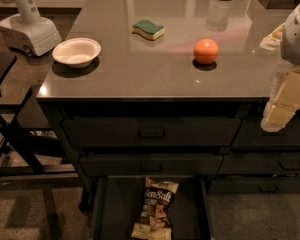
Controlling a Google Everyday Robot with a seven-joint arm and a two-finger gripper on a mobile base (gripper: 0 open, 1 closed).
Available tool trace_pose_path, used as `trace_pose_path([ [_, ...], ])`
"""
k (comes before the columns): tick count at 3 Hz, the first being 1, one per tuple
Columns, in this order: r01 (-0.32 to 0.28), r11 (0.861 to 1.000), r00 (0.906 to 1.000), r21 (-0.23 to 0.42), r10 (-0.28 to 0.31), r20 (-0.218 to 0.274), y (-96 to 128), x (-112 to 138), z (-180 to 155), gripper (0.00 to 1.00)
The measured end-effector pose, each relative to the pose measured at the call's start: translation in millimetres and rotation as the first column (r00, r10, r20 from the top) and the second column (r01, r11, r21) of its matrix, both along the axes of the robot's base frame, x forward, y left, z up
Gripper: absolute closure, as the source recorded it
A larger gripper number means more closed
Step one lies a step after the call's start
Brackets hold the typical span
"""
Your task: Pick brown chip bag from bottom drawer and place on counter
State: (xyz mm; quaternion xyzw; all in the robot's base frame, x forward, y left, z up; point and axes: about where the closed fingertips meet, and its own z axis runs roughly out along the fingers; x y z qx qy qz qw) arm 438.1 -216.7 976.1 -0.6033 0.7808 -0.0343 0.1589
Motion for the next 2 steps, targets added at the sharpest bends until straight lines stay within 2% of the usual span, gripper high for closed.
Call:
trace_pose_path([
  [1, 0.003, 1.000, 1.0000, 0.001, -0.003, 0.001, 1, 0, 0, 0.00],
  [2, 0.015, 1.000, 0.9997, 0.013, -0.014, -0.019, 8, -8, -17, 0.00],
])
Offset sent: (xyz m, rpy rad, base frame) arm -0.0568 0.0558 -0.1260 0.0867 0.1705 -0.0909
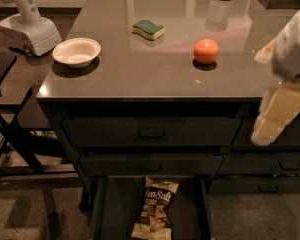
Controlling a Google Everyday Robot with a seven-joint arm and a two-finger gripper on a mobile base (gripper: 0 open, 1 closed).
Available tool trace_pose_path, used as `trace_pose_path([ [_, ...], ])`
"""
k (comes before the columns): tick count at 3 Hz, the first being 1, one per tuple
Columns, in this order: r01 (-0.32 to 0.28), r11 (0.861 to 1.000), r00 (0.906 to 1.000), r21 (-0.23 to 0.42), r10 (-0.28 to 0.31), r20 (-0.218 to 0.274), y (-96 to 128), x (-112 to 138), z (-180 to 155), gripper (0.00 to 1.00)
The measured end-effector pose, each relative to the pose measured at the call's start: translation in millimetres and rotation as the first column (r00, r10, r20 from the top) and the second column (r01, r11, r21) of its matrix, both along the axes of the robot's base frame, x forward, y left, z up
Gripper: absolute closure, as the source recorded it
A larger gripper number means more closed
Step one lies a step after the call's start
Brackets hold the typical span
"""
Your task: Pick brown chip bag from bottom drawer and place on counter
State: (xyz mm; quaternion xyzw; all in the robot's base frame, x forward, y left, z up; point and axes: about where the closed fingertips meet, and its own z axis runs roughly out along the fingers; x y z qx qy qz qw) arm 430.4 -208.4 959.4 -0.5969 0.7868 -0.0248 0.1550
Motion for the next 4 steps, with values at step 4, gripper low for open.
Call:
trace_pose_path([
  [4, 0.046, 0.996, 0.9831, 0.073, -0.033, -0.180, 66, -48, -154, 0.00],
])
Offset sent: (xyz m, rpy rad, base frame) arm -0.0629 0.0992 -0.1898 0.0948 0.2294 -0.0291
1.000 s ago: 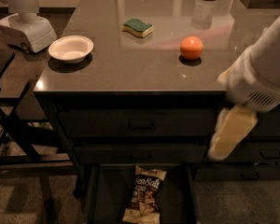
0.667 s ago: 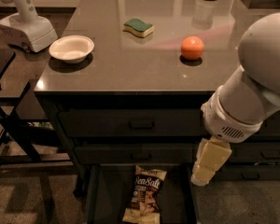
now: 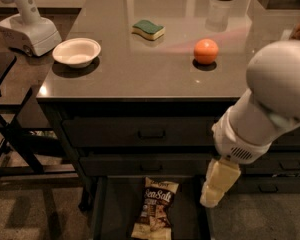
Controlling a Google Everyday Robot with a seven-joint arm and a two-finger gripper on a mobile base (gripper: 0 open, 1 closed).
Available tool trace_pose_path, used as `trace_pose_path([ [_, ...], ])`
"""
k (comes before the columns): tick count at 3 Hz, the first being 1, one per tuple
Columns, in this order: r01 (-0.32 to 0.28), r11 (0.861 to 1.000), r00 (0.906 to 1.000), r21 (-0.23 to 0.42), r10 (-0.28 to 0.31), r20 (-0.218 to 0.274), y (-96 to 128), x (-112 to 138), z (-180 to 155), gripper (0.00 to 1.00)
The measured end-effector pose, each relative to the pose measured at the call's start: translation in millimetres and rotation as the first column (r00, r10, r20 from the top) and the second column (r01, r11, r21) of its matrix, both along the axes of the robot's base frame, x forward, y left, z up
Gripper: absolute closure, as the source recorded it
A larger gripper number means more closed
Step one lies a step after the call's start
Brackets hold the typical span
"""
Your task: Pick brown chip bag from bottom drawer and place on counter
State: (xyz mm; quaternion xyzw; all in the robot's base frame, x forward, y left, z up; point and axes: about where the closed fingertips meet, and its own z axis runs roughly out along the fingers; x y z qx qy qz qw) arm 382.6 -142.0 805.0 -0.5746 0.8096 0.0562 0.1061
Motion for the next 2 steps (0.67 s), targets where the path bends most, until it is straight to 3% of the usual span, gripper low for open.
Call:
trace_pose_path([
  [1, 0.021, 0.999, 0.9987, 0.025, -0.020, -0.046, 3, -4, -58, 0.00],
  [2, 0.035, 0.998, 0.9980, 0.047, -0.032, -0.055, 7, -2, -105, 0.00],
])
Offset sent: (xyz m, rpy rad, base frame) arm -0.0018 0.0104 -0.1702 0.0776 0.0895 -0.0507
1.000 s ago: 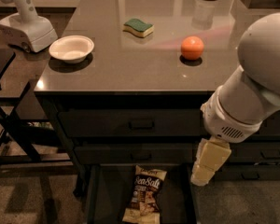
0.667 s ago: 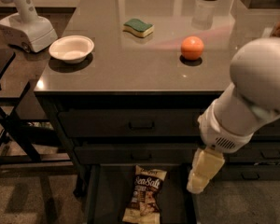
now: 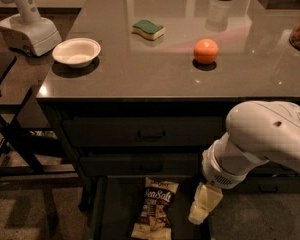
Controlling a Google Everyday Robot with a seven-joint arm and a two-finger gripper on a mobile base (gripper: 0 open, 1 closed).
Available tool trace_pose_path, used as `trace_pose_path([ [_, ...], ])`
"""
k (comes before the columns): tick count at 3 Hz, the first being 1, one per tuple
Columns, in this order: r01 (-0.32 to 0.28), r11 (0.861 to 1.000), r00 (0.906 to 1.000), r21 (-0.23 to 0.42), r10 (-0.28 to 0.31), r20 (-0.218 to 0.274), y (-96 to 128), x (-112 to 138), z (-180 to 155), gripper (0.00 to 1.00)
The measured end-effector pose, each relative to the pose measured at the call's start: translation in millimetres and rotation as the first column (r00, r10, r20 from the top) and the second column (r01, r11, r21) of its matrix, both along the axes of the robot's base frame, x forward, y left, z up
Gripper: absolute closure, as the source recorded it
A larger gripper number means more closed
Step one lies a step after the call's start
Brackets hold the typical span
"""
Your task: Pick brown chip bag from bottom drawer and place on counter
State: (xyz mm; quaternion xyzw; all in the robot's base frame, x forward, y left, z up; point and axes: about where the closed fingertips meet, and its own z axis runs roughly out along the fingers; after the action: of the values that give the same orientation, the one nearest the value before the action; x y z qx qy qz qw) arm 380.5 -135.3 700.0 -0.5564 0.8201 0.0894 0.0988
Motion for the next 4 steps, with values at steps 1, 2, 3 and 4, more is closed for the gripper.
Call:
trace_pose_path([
  [1, 0.000, 1.000, 1.0000, 0.000, 0.000, 0.000, 0, 0, 0, 0.00],
  [2, 0.023, 0.999, 0.9982, 0.029, -0.022, -0.055, 2, -8, -47, 0.00],
  [3, 0.058, 0.997, 0.9923, 0.053, -0.052, -0.112, 3, -12, -105, 0.00],
  [4, 0.095, 0.995, 0.9846, 0.038, -0.088, -0.151, 4, -9, -152, 0.00],
])
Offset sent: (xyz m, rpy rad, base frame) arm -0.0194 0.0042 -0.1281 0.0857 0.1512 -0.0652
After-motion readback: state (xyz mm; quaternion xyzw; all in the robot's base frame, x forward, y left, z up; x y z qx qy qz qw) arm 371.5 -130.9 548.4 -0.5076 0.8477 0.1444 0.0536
